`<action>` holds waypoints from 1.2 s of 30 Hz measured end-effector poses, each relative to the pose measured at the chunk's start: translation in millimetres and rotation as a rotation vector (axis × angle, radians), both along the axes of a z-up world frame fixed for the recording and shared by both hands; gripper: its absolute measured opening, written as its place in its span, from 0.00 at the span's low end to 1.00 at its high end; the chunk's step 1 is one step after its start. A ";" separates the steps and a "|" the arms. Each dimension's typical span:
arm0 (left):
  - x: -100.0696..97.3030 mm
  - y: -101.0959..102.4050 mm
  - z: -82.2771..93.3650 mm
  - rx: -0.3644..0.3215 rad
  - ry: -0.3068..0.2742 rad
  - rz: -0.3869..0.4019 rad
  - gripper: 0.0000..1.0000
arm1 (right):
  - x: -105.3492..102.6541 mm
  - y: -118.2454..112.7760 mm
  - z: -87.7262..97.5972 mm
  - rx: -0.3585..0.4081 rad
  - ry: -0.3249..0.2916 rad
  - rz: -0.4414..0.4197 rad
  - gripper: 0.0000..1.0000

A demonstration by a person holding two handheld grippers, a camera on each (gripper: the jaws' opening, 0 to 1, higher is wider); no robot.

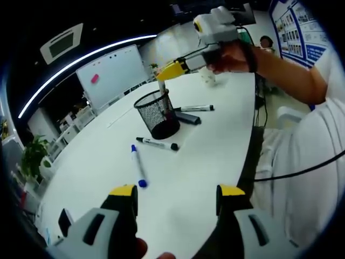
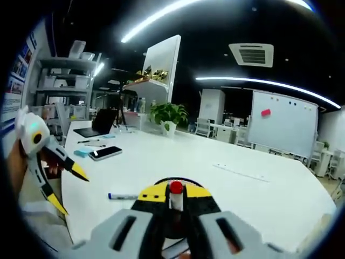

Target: Place the scattered laser pointers and whiteboard markers into the pen holder and stack the scattered paper cups together

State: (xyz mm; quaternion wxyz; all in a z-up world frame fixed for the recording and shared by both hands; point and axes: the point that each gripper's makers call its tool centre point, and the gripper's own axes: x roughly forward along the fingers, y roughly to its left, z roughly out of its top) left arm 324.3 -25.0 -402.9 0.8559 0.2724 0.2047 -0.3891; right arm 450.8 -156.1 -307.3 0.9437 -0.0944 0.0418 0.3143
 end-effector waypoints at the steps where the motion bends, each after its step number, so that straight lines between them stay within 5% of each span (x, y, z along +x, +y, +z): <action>1: 0.0 -0.1 -0.1 0.000 0.000 0.000 0.59 | -0.4 0.1 -0.3 0.000 0.000 0.000 0.11; 36: -1.1 -3.1 -2.0 0.000 0.002 -0.004 0.59 | -6.4 -5.8 -10.3 0.000 0.015 0.001 0.11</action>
